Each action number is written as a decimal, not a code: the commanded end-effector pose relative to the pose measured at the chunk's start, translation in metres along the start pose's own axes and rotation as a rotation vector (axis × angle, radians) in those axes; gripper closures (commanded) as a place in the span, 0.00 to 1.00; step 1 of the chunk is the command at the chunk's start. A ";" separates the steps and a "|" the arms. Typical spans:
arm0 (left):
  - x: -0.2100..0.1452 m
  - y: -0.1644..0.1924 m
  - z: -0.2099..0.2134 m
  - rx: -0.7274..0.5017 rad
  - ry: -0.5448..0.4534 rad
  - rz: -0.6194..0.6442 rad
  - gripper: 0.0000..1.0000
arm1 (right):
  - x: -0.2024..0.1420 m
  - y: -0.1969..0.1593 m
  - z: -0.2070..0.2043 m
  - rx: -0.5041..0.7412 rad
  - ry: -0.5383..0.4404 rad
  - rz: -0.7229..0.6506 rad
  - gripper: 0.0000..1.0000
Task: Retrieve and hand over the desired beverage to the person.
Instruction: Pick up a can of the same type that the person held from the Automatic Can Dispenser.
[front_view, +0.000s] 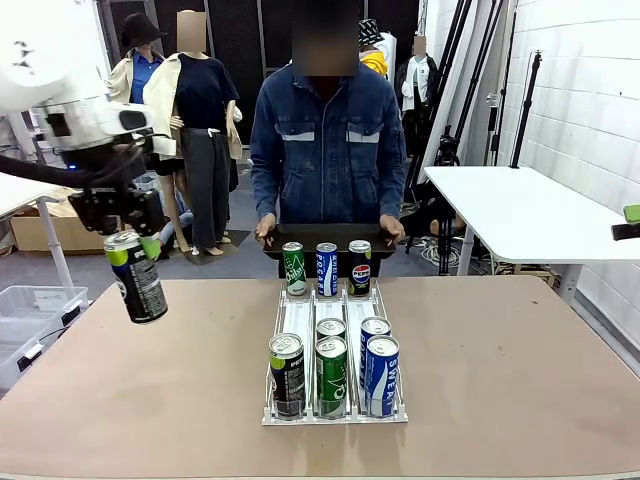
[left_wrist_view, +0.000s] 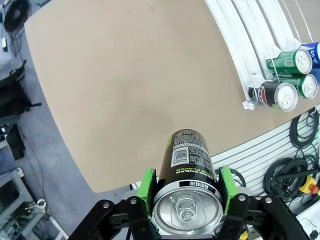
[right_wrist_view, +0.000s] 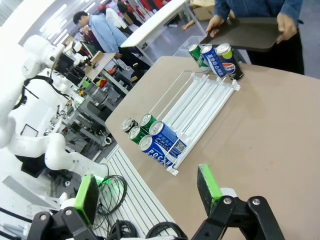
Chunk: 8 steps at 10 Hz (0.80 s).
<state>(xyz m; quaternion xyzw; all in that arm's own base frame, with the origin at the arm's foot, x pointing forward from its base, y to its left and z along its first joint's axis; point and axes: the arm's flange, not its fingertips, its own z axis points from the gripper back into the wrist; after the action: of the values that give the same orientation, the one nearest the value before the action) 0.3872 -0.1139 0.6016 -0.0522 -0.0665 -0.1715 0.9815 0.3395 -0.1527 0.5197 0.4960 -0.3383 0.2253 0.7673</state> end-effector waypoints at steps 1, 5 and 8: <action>-0.013 0.009 0.005 -0.041 -0.051 -0.014 1.00 | 0.001 0.000 -0.001 0.008 -0.007 0.006 0.00; -0.012 0.011 0.006 -0.010 -0.023 0.000 1.00 | 0.001 0.000 -0.001 0.008 -0.007 0.006 0.00; -0.012 0.011 0.006 -0.010 -0.023 0.000 1.00 | 0.001 0.000 -0.001 0.008 -0.007 0.006 0.00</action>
<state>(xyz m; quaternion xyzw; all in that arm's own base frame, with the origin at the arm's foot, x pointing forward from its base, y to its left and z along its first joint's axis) 0.3812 -0.1014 0.5995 -0.0567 -0.0692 -0.1742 0.9806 0.3395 -0.1527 0.5197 0.4960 -0.3383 0.2253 0.7673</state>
